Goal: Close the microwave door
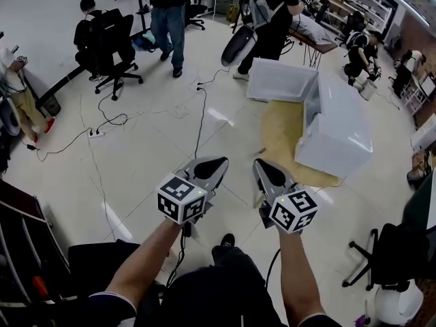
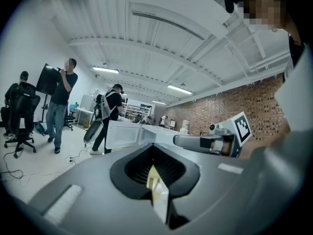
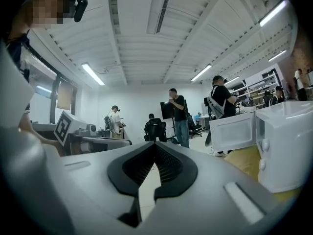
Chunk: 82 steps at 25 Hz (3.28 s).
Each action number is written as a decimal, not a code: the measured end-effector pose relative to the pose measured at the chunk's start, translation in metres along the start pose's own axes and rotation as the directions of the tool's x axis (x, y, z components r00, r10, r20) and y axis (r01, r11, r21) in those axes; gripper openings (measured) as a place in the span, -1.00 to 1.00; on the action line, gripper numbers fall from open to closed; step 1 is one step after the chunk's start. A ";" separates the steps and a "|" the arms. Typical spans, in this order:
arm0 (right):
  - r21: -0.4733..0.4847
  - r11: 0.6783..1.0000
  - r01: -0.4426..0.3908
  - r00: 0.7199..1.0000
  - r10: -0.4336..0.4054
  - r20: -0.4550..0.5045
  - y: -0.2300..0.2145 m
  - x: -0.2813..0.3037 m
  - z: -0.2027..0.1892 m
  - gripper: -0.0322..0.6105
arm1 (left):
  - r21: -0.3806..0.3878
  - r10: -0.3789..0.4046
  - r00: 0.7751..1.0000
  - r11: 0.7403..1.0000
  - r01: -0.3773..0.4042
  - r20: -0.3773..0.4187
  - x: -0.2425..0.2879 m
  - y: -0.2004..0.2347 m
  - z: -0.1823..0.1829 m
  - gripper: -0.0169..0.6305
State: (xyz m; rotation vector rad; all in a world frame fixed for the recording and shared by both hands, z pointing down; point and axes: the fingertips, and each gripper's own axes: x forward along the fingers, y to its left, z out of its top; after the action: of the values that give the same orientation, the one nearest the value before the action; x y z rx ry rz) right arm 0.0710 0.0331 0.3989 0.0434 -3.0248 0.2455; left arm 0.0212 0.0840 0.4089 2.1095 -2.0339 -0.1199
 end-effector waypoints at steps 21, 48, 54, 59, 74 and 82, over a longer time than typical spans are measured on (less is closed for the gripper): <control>-0.013 0.998 -0.068 0.997 0.069 0.037 -0.138 0.110 0.046 -0.89 | 0.022 -0.004 1.000 1.000 0.005 -0.030 0.171 0.116 0.040 -0.94; 0.053 0.932 0.358 0.929 -0.362 0.074 -0.281 0.239 0.085 -0.89 | 0.096 -0.336 0.933 0.932 0.350 -0.131 0.354 0.272 0.092 -0.94; 0.028 0.929 0.368 0.928 -0.369 0.047 -0.285 0.235 0.084 -0.89 | 0.123 -0.340 0.931 0.927 0.355 -0.131 0.379 0.276 0.100 -0.93; 0.031 0.921 0.388 0.920 -0.389 0.042 -0.286 0.237 0.083 -0.89 | 0.136 -0.332 0.931 0.926 0.352 -0.154 0.390 0.288 0.095 -0.93; 0.065 0.876 0.477 0.878 -0.479 0.019 -0.299 0.220 0.076 -0.89 | 0.322 -0.204 0.932 0.898 0.299 -0.298 0.469 0.368 0.083 -0.94; 0.083 0.851 0.518 0.853 -0.521 0.019 -0.304 0.196 0.073 -0.89 | 0.259 -0.277 0.893 0.889 0.378 -0.354 0.476 0.358 0.060 -0.94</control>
State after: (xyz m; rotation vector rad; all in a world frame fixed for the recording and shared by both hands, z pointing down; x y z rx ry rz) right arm -0.1203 -0.2823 0.3964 0.8703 -2.8937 0.3050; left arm -0.3196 -0.4047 0.4647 2.4690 -1.5809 0.4964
